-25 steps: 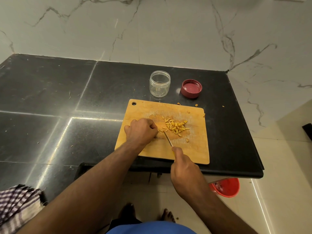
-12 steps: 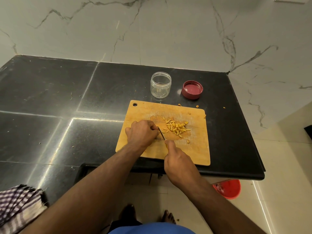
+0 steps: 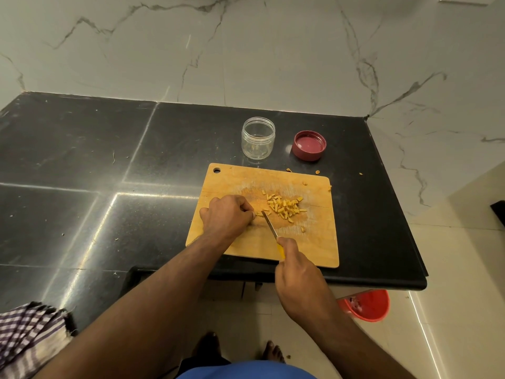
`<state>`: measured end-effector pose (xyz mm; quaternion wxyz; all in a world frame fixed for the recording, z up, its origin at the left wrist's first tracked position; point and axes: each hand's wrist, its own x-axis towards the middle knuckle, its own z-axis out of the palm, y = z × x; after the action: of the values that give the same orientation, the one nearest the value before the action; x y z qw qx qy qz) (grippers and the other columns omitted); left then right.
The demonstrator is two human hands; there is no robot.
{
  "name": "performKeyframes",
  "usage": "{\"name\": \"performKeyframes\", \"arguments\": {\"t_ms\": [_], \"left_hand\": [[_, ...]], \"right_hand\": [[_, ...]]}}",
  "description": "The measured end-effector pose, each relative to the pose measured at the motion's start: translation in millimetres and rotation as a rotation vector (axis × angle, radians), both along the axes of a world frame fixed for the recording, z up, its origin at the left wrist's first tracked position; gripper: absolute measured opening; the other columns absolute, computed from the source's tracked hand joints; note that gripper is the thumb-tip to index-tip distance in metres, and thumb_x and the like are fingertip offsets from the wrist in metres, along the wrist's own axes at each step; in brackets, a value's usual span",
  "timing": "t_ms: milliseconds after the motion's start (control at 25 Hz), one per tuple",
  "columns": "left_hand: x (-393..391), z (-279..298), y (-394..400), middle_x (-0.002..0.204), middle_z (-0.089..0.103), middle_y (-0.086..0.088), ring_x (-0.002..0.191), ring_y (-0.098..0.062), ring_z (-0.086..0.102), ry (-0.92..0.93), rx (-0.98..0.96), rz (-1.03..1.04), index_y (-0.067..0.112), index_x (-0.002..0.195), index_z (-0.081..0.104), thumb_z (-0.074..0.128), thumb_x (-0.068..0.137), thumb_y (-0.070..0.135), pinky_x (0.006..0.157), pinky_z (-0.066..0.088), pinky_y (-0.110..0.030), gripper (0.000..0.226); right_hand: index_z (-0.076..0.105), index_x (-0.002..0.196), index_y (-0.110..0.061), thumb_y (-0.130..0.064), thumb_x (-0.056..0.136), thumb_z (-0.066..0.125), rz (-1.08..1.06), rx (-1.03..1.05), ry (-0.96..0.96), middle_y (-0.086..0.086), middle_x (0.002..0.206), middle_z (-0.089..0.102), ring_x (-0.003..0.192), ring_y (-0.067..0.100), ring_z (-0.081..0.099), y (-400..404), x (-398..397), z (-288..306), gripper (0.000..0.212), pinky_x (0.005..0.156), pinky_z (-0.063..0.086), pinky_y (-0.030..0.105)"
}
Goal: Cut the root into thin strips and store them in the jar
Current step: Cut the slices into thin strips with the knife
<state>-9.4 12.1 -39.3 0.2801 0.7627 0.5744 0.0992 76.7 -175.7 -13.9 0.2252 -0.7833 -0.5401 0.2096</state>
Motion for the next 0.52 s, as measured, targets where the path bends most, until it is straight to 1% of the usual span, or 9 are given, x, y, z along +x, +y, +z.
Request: {"name": "performKeyframes", "arguments": {"t_ms": [120,320,400,520], "left_hand": [[-0.7,0.0,-1.7,0.095,0.069,0.017,0.104,-0.015,0.053,-0.002,0.007,-0.004,0.035,0.093,0.074,0.067,0.090,0.039,0.084,0.031,-0.042,0.009],[-0.2,2.8,-3.9,0.096,0.069,0.016,0.105,-0.015,0.053,0.008,0.023,0.007,0.035,0.094,0.075,0.064,0.090,0.036,0.084,0.031,-0.041,0.012],[-0.1,3.0,-3.4,0.096,0.069,0.017,0.105,-0.016,0.053,0.004,0.019,0.005,0.036,0.092,0.075,0.064,0.090,0.036,0.085,0.032,-0.042,0.011],[-0.1,3.0,-2.4,0.095,0.069,0.018,0.106,-0.016,0.053,0.009,0.009,0.011,0.036,0.091,0.075,0.065,0.089,0.039,0.087,0.033,-0.044,0.010]], "right_hand": [[0.031,0.139,-0.026,-0.020,0.102,0.037,0.021,-0.005,0.003,-0.003,0.093,0.057,0.076,0.011,0.055,10.2,-0.8,2.2,0.038,0.062,0.040,0.026],[0.028,0.137,-0.026,-0.022,0.102,0.035,0.029,-0.043,-0.030,-0.001,0.096,0.057,0.077,0.015,0.057,25.7,-4.9,1.8,0.036,0.066,0.051,0.036],[0.028,0.136,-0.025,-0.021,0.102,0.034,0.041,-0.070,-0.040,0.001,0.095,0.057,0.076,0.016,0.057,30.6,-6.0,-0.1,0.035,0.066,0.052,0.038],[0.029,0.135,-0.025,-0.020,0.101,0.035,0.055,-0.080,-0.043,0.001,0.092,0.057,0.073,0.016,0.057,28.9,-6.3,-2.0,0.034,0.063,0.051,0.037]]}}
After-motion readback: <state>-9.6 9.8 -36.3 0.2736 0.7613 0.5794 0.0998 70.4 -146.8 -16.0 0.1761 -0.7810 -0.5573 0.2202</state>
